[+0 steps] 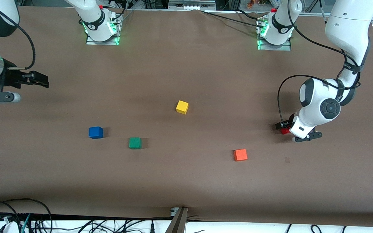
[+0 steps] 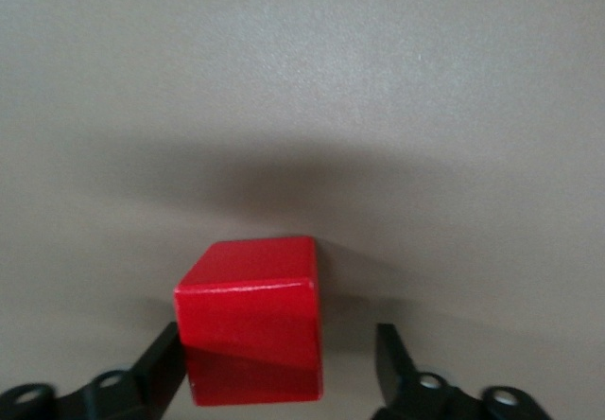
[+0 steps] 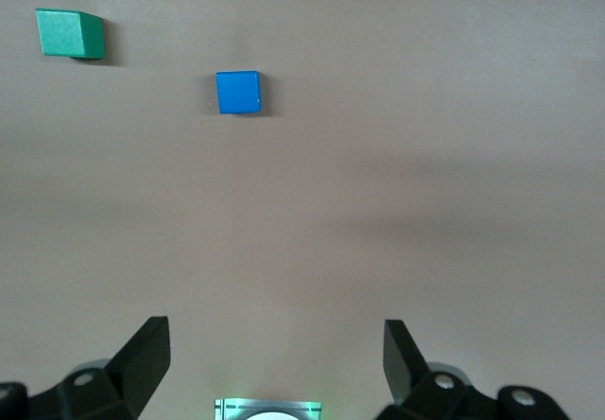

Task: Pass red block to right arm, stack on blue
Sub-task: 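Move the left gripper down over the red cube, then grasp the red cube with the left gripper while the right gripper advances, then carry the red cube toward the right gripper with the left gripper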

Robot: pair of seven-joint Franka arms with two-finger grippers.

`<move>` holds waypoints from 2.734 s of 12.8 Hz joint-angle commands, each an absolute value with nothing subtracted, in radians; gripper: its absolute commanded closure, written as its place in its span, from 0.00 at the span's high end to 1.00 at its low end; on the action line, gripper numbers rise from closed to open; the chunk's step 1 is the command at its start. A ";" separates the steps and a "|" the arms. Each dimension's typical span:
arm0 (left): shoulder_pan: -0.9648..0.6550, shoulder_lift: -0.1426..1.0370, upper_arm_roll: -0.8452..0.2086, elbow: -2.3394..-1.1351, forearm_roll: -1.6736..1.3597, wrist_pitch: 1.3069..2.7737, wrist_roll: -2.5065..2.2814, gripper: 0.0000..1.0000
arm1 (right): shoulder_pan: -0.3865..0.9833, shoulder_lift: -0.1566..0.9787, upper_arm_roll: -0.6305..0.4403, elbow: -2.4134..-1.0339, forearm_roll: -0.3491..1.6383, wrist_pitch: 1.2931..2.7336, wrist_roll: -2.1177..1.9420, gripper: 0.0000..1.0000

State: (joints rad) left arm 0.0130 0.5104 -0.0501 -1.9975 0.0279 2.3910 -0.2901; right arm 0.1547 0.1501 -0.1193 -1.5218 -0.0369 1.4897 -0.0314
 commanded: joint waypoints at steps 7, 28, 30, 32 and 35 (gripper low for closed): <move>0.017 0.465 -0.099 -1.967 0.118 2.368 -0.179 0.00 | 0.273 0.241 -0.120 -1.491 0.059 1.514 -0.021 1.00; 0.009 0.580 -0.543 -1.680 -0.924 2.293 1.114 0.00 | 0.453 0.676 -0.120 -1.519 1.573 1.861 -0.093 1.00; 0.005 0.644 -0.566 -1.666 -1.059 2.295 1.394 0.00 | 0.465 0.676 -0.118 -1.549 1.643 1.861 -0.136 1.00; -0.005 0.693 -0.565 -1.612 -1.146 2.293 1.611 0.00 | 0.466 0.676 -0.118 -1.577 1.675 1.836 -0.169 1.00; -0.012 0.695 -0.566 -1.580 -1.242 2.290 1.701 0.02 | 0.439 0.678 -0.120 -1.635 1.687 1.761 -0.286 1.00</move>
State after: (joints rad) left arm -0.0068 0.6833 -0.5576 -1.6294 -1.1789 2.3003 1.6360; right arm 0.4578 0.6888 -0.1187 -1.5823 1.6549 1.8014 -0.2005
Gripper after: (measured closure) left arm 0.441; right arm 0.000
